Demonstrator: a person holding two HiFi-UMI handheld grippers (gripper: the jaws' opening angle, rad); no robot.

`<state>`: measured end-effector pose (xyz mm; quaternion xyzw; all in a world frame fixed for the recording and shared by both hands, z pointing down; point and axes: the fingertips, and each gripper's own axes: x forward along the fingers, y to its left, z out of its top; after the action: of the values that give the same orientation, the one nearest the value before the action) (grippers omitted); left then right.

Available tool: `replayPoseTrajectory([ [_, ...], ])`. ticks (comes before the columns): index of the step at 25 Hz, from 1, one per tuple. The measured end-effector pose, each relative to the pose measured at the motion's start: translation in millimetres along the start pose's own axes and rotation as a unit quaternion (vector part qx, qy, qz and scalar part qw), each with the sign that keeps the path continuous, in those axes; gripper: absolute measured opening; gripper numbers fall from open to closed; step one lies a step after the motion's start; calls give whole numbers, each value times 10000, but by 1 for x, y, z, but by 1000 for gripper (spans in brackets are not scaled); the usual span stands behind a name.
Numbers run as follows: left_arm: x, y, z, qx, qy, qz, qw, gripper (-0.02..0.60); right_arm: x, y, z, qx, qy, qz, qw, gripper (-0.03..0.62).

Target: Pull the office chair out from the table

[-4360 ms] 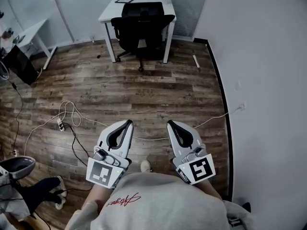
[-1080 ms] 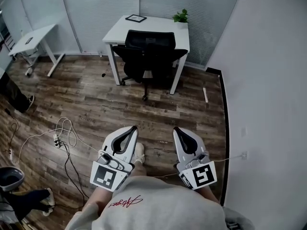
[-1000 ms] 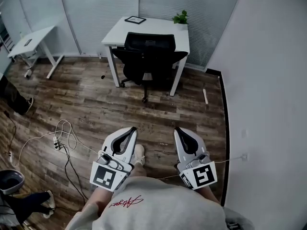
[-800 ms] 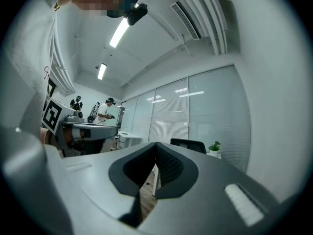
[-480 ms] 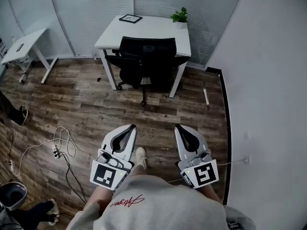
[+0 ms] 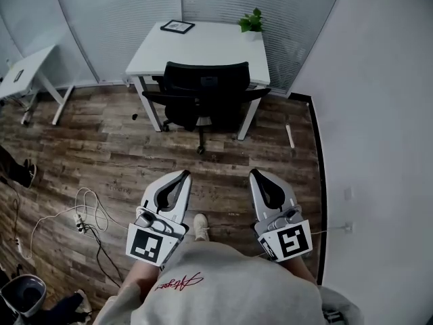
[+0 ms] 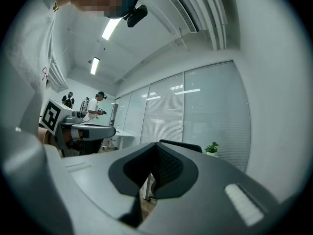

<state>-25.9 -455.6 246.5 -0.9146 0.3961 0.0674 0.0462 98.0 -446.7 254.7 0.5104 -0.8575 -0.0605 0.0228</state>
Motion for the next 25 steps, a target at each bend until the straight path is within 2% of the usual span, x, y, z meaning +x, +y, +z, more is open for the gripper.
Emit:
replayPoseTrajectory([
  [11, 48, 87, -3, 36, 12, 45, 10000, -8, 98, -27, 5, 107, 0, -45, 9999, -2],
  [25, 75, 150, -13, 55, 109, 75, 9999, -8, 164, -42, 3, 169, -55, -161, 9997, -2],
])
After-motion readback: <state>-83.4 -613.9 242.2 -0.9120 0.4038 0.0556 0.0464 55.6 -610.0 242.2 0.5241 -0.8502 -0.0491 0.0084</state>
